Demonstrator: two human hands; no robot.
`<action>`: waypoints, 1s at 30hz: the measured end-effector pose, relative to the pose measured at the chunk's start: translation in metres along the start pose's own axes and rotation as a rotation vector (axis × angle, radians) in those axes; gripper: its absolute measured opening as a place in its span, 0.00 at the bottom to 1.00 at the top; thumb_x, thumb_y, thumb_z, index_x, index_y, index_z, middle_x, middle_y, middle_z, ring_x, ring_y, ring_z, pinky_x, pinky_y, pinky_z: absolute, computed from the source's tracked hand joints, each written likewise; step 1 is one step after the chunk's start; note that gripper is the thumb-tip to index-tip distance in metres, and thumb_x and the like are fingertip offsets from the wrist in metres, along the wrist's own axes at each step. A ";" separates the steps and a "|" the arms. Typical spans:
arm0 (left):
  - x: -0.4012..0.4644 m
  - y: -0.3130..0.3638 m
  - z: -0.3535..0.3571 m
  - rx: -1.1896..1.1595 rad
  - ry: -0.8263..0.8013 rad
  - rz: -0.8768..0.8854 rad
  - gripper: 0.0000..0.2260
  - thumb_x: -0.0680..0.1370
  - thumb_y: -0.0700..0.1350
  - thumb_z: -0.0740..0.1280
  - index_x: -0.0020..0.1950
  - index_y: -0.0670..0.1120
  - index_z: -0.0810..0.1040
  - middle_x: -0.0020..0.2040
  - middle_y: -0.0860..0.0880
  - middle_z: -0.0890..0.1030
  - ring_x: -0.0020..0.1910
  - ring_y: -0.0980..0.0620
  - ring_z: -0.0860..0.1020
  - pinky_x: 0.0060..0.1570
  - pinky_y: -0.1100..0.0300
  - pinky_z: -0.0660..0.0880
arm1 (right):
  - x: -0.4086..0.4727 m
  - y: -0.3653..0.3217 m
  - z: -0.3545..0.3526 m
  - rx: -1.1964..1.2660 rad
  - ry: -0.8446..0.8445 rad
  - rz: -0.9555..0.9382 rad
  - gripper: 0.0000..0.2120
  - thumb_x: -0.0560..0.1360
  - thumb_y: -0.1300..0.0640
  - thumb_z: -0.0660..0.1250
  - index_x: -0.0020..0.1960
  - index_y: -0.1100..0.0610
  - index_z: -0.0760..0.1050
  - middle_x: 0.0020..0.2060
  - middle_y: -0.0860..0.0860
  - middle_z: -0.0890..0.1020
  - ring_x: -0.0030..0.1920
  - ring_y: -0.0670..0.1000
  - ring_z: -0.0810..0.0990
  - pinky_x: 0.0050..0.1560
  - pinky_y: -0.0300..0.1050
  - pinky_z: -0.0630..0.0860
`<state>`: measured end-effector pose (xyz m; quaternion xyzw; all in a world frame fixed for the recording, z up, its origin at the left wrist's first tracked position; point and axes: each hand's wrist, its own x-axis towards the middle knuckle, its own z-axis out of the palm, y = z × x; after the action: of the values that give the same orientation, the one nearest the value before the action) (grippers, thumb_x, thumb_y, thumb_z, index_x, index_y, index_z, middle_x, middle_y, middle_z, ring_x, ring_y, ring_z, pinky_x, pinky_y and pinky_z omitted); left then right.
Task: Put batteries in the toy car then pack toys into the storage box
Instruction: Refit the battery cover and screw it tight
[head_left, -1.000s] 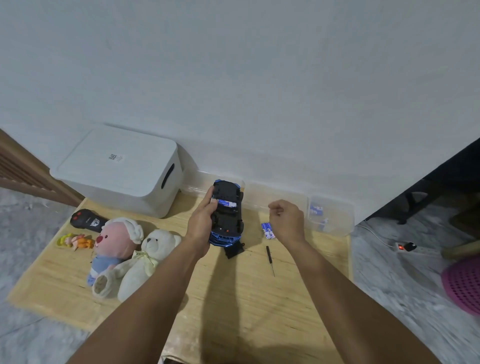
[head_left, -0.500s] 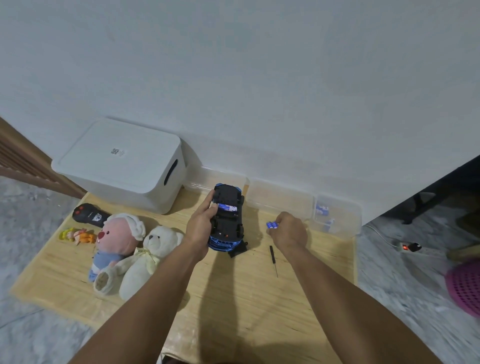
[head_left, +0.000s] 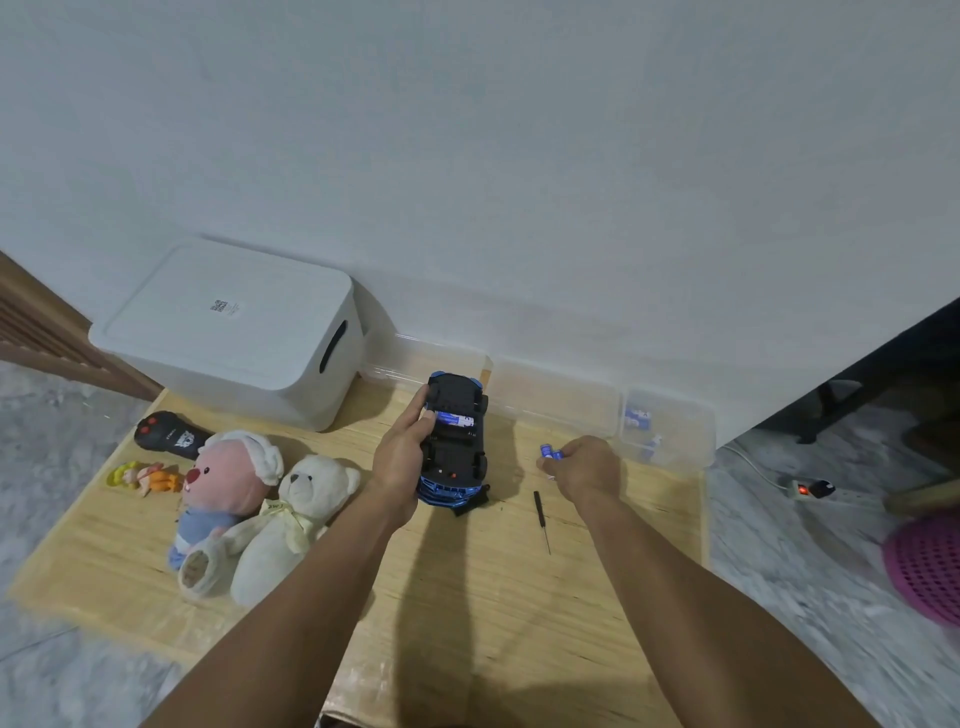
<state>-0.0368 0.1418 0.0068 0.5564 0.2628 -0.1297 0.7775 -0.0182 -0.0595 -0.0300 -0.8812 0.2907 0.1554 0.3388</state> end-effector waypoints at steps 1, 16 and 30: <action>0.000 0.000 0.000 -0.004 -0.004 -0.001 0.18 0.83 0.43 0.58 0.69 0.58 0.73 0.57 0.49 0.83 0.50 0.47 0.84 0.46 0.51 0.81 | 0.000 0.000 -0.001 0.006 0.004 0.007 0.17 0.70 0.53 0.76 0.31 0.55 0.70 0.45 0.58 0.84 0.45 0.57 0.83 0.49 0.50 0.79; 0.002 -0.005 0.006 0.027 -0.027 0.014 0.17 0.82 0.43 0.59 0.68 0.60 0.74 0.56 0.50 0.84 0.51 0.45 0.84 0.55 0.43 0.79 | -0.003 0.012 -0.004 0.224 0.089 0.104 0.08 0.71 0.53 0.74 0.47 0.56 0.81 0.47 0.52 0.84 0.45 0.54 0.79 0.45 0.43 0.75; 0.001 -0.008 0.014 0.052 -0.045 0.016 0.19 0.81 0.42 0.58 0.66 0.60 0.76 0.53 0.51 0.85 0.51 0.46 0.83 0.56 0.45 0.78 | -0.031 -0.044 -0.025 0.479 -0.115 -0.331 0.06 0.68 0.58 0.77 0.42 0.53 0.81 0.42 0.48 0.82 0.44 0.50 0.81 0.45 0.48 0.81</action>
<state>-0.0358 0.1260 0.0036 0.5754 0.2372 -0.1429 0.7696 -0.0131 -0.0377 0.0248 -0.8014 0.1519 0.0749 0.5736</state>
